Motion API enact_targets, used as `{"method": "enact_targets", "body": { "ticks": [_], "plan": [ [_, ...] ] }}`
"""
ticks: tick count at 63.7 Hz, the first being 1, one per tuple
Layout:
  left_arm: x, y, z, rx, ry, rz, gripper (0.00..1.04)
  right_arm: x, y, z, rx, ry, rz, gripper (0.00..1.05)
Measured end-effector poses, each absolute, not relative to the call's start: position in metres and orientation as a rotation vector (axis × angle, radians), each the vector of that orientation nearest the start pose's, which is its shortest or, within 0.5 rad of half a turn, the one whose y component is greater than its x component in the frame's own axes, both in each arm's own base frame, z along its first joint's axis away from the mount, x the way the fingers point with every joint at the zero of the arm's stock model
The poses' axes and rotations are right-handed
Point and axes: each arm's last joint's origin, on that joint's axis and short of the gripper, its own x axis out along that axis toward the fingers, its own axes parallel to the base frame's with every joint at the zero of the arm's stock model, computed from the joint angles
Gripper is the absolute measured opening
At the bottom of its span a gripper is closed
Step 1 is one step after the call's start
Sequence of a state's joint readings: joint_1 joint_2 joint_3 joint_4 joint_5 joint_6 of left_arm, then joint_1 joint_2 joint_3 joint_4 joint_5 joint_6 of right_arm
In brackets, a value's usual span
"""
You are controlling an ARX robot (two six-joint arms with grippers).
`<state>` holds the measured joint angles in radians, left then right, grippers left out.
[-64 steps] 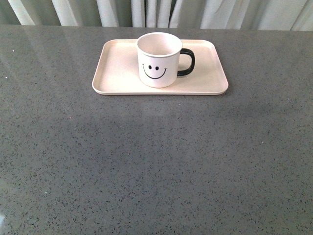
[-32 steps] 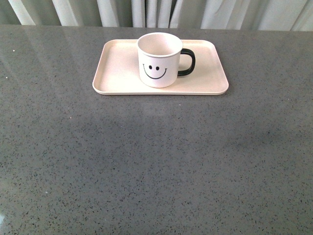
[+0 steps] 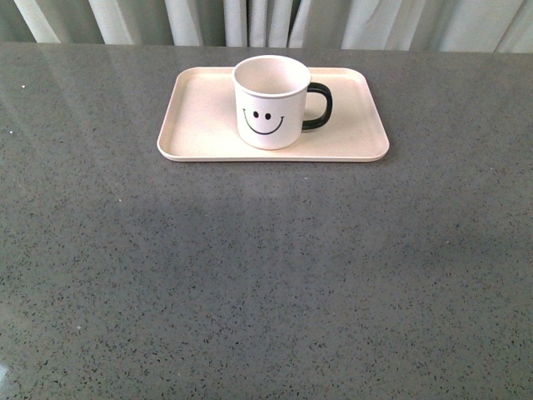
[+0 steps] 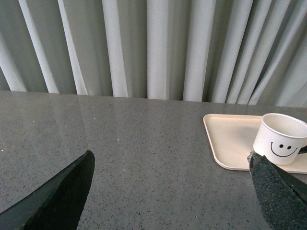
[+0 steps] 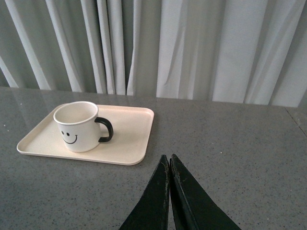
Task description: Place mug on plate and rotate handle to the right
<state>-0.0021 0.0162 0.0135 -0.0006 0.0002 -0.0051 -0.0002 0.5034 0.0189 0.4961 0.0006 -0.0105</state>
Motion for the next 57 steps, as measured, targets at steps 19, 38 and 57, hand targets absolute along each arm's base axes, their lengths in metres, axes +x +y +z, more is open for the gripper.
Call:
{"method": "enact_targets", "body": {
  "ticks": [19, 38, 57],
  "plan": [
    [0.098, 0.0, 0.167, -0.005, 0.003, -0.002, 0.96, 0.121, 0.0, 0.173, -0.01, -0.018, -0.001, 0.02],
    [0.098, 0.0, 0.167, -0.005, 0.003, -0.002, 0.96, 0.114, 0.0, 0.173, -0.01, -0.02, 0.0, 0.02],
    [0.098, 0.0, 0.167, -0.005, 0.003, -0.002, 0.96, 0.108, 0.0, 0.173, -0.01, -0.02, 0.0, 0.02]
  ]
}}
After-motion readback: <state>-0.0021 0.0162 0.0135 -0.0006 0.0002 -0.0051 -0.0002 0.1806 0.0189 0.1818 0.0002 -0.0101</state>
